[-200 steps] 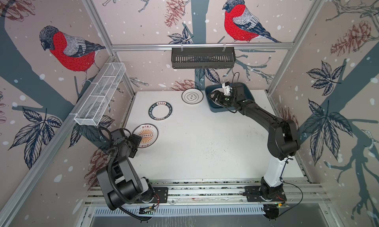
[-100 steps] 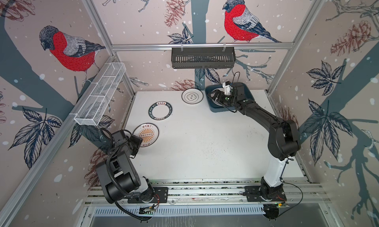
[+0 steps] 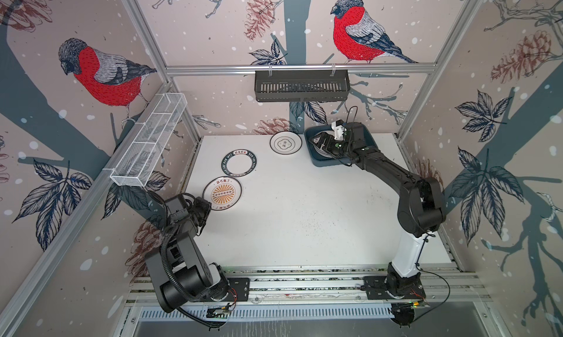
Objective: Place the plates into the plastic bin on the countertop
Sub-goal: 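Grasp the edge of the second sunburst plate with the left gripper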
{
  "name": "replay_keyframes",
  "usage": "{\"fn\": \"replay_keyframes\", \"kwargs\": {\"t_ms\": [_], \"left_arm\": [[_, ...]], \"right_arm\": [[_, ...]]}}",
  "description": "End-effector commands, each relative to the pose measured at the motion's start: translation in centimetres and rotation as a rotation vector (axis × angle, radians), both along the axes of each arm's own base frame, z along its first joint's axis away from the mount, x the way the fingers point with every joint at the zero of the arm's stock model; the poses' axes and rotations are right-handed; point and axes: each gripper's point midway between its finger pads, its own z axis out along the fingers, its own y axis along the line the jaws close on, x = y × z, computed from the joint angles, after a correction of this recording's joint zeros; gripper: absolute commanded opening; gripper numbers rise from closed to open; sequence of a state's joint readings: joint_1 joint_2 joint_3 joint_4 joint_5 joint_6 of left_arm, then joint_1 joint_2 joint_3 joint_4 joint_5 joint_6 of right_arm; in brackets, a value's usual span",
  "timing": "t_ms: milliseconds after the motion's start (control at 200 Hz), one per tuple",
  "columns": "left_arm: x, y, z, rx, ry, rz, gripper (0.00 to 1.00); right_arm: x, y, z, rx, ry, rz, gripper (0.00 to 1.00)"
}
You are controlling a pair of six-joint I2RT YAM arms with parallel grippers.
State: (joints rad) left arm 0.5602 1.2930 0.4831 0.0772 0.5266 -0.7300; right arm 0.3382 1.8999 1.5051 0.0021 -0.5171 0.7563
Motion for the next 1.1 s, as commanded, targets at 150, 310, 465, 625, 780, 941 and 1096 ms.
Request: {"fn": "replay_keyframes", "kwargs": {"t_ms": [150,310,465,625,780,941,1096], "left_arm": [[-0.6,0.3,-0.2,0.015,0.054,0.012,0.1],[-1.0,0.5,-1.2,0.019,0.105,0.015,0.39],[-1.1,0.7,-2.2,0.022,0.144,-0.002,0.57],[-0.9,0.8,-3.3,0.024,0.177,-0.027,0.58],[-0.3,0.6,-4.2,-0.006,0.176,-0.049,0.57],[0.1,0.4,-5.4,-0.038,0.176,-0.052,0.52],[0.2,0.3,-6.3,-0.053,0.185,-0.054,0.4]], "right_arm": [[0.5,0.1,0.6,0.021,-0.031,0.012,1.0],[0.6,-0.1,0.4,0.021,-0.027,0.011,1.0],[0.7,-0.4,0.3,0.021,-0.02,0.001,1.0],[0.9,-0.8,0.1,0.018,-0.016,-0.013,1.0],[1.0,-0.9,0.1,0.016,-0.014,-0.022,1.0],[1.1,-1.1,-0.1,0.007,-0.007,-0.036,1.0],[1.1,-1.3,-0.1,-0.001,-0.004,-0.049,1.0]]}}
